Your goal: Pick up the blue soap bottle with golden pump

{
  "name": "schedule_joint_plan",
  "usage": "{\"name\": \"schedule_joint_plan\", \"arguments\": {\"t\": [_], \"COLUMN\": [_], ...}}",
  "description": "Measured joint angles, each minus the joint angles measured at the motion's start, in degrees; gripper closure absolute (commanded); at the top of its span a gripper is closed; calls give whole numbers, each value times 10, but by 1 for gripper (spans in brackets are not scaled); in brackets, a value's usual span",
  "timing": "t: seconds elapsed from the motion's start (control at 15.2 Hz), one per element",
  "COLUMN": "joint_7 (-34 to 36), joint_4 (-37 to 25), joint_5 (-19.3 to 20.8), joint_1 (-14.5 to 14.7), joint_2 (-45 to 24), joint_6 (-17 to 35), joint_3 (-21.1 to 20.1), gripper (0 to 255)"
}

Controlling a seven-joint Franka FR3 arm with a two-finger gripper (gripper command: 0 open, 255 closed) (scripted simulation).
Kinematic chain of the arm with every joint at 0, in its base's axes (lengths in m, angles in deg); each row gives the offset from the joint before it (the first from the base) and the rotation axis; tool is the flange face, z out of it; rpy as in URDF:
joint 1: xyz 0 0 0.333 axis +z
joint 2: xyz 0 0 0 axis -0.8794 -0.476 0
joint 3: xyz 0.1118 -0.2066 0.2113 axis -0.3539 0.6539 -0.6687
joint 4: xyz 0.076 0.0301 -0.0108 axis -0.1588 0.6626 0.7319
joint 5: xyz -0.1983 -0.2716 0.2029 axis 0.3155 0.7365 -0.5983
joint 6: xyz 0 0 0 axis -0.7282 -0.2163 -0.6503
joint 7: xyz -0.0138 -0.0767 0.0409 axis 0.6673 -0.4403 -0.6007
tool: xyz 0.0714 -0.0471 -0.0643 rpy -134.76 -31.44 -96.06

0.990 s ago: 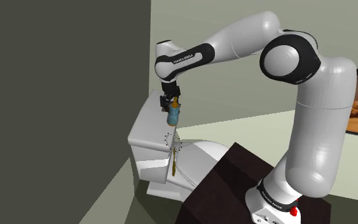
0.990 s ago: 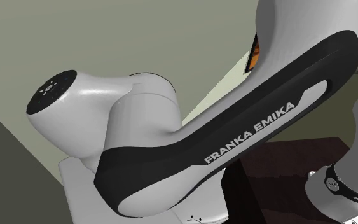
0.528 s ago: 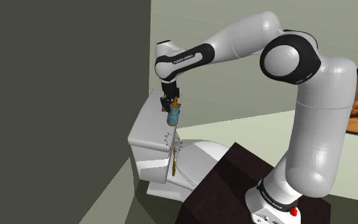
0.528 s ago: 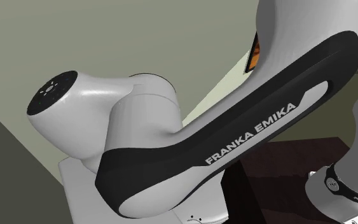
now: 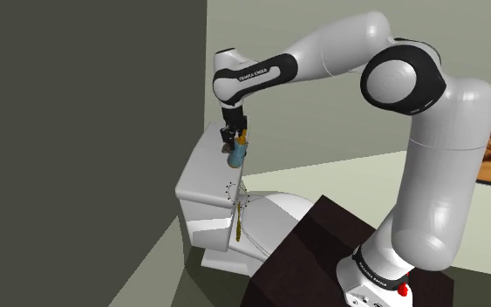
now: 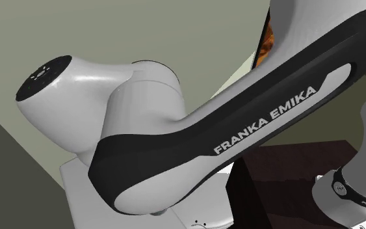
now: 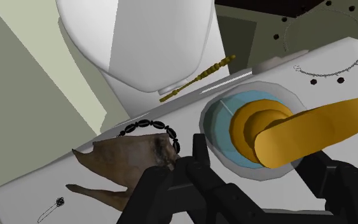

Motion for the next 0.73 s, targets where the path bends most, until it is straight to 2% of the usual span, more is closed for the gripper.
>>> {"name": "schedule_joint_plan", "arguments": {"t": [0.73], "joint_7": [-6], "joint_4": [-42], "joint_5": [-3], "joint_1": [1], "joint_2": [28], "joint_6": [-70], "joint_3": [-1], "gripper": [255]}}
